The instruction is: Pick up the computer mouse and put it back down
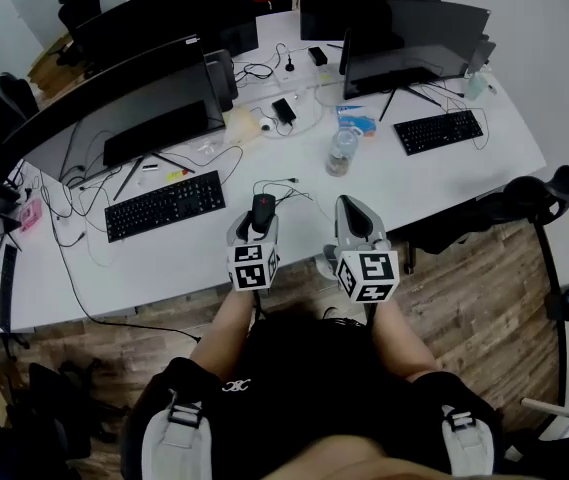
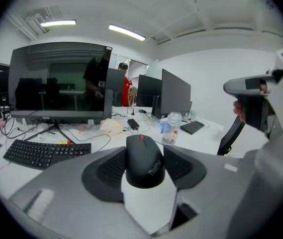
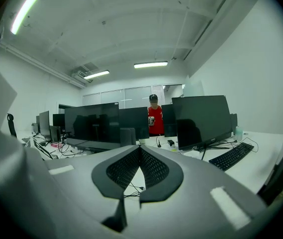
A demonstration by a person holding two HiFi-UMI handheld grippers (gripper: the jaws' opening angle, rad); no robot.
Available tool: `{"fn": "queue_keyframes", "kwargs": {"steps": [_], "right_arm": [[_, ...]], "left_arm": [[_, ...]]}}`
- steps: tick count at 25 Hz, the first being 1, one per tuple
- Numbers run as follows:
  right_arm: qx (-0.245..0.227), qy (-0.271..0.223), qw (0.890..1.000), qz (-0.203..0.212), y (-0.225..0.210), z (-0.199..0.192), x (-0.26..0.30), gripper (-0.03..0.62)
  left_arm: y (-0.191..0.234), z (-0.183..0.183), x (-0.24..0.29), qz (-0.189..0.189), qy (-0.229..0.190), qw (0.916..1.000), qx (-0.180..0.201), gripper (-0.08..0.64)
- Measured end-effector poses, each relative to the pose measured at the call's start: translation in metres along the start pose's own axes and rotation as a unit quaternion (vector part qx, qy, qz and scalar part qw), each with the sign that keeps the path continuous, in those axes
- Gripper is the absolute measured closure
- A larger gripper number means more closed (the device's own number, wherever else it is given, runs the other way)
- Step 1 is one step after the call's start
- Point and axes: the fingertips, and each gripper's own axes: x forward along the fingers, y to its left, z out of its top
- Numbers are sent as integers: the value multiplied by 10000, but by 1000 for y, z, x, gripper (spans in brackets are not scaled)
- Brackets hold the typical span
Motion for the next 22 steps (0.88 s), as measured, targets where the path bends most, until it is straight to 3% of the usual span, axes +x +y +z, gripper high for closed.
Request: {"fn": "queue_keyframes", "kwargs": {"steps": [10, 22], "right_arm": [[-30, 33, 9999, -146, -5, -2, -3, 588], [-12, 34, 9994, -353, -18, -2, -11, 588]], "left_arm": [[9, -59, 33, -67, 625, 9980, -41, 273], [18, -127, 50, -1, 1553, 9878, -124, 272]]}}
